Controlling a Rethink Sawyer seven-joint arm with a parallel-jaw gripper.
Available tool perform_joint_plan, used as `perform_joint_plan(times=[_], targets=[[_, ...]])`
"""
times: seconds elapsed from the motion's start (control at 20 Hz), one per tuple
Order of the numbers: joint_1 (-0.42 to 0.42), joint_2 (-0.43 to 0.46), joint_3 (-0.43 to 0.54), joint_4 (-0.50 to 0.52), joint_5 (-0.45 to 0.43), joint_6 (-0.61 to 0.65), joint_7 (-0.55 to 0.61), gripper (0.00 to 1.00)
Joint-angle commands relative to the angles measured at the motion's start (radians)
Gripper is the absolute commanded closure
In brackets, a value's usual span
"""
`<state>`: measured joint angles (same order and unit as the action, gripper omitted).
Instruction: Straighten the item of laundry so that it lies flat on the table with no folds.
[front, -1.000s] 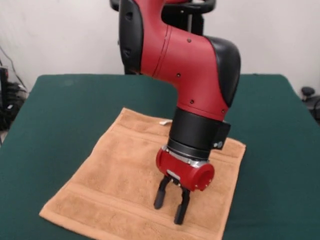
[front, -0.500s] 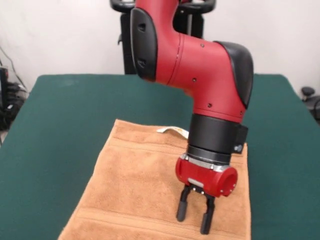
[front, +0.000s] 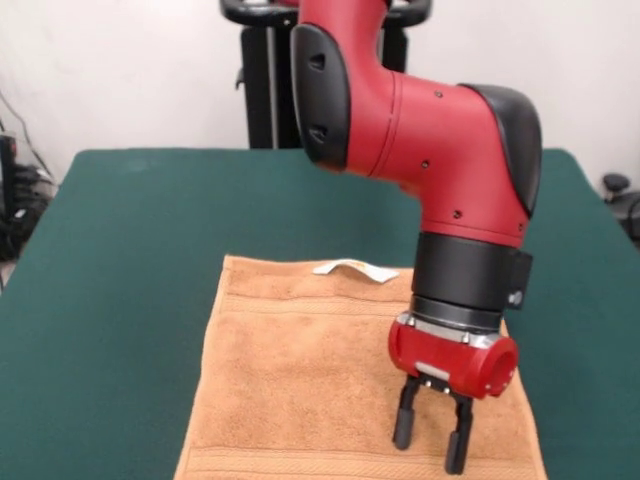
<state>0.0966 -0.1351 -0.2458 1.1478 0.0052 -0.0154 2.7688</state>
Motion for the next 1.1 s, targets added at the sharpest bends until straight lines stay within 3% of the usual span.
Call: perform_joint_plan(times=[0.05,0.3,0.6,1.1], targets=[[0.027,0.120,0.262,0.066,0.003,0.296,-0.045,0.00],[-0.005,0.068,0.293,0.137,-0.018,0.402,-0.094,0.00],[-0.041,0.036,0.324,0.192,-0.057,0.396,-0.125,0.00],[-0.015,0.016,0.291,0.195,-0.079,0.404,-0.114,0.00]])
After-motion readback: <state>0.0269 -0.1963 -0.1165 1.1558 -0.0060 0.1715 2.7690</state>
